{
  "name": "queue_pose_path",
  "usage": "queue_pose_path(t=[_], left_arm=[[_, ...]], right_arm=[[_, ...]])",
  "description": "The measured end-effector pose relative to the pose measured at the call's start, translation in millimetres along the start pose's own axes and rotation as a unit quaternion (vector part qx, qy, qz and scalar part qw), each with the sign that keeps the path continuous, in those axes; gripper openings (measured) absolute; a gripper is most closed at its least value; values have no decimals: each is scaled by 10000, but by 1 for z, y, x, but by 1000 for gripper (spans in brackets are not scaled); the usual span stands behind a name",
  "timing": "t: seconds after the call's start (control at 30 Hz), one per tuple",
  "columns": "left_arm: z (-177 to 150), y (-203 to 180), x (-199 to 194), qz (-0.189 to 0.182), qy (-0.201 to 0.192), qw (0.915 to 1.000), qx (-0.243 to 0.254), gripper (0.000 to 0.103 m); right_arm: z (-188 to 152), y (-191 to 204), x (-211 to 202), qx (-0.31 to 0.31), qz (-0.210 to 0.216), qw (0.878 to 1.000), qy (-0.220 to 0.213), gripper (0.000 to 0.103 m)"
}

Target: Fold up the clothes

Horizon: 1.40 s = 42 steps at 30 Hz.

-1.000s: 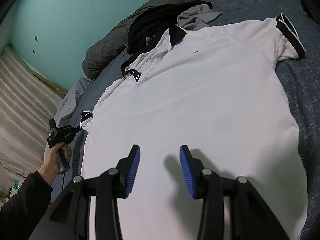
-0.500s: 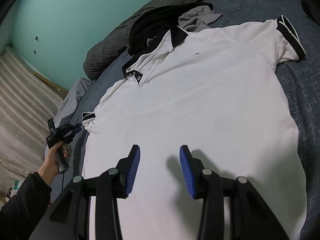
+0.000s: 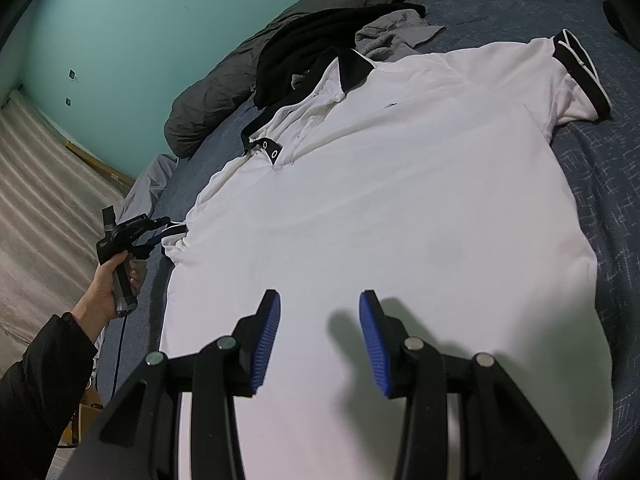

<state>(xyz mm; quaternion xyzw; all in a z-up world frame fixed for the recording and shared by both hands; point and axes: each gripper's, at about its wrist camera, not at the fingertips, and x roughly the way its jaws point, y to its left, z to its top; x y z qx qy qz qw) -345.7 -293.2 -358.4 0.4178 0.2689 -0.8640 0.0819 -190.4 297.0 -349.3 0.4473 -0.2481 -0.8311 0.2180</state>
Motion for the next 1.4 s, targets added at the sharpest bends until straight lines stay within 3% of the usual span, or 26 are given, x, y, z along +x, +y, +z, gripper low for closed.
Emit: queue_pose_path(t=[0.2, 0.33, 0.53, 0.63, 0.7, 0.87, 0.9, 1.17, 1.33, 1.37, 1.4], left_arm=[[-2, 10, -4, -21, -115, 9999, 46, 1], [0, 32, -13, -103, -278, 9992, -267, 2], [-6, 61, -10, -10, -84, 9984, -561, 2], [-7, 65, -14, 62, -119, 9978, -643, 4], [-6, 68, -20, 111, -163, 9971, -739, 11], [-14, 45, -36, -152, -99, 9990, -397, 33], [-15, 40, -39, -204, -87, 9992, -328, 33], [-41, -26, -26, -573, 523, 9966, 263, 33], [-63, -52, -18, -432, 740, 9933, 777, 32], [-66, -51, -20, -433, 748, 9930, 806, 29], [-68, -48, -22, -426, 726, 9934, 778, 15]], right_arm=[[-1, 1, 1, -20, 8, 10000, 25, 41], [-1, 3, 2, -29, 12, 10000, 25, 41], [-1, 3, 4, -38, 18, 10000, 33, 41], [-1, 5, 5, -58, 31, 10000, 45, 41], [-1, 6, 3, -82, 41, 10000, 31, 41], [1, 6, 1, -66, 69, 10000, -7, 41], [1, 6, 1, -62, 74, 10000, -12, 41], [0, 10, 1, -102, 90, 9999, -25, 41], [1, 10, 1, -80, 121, 9999, -31, 41], [1, 10, 1, -74, 127, 9999, -25, 41], [1, 9, 0, -63, 138, 9999, -27, 41]])
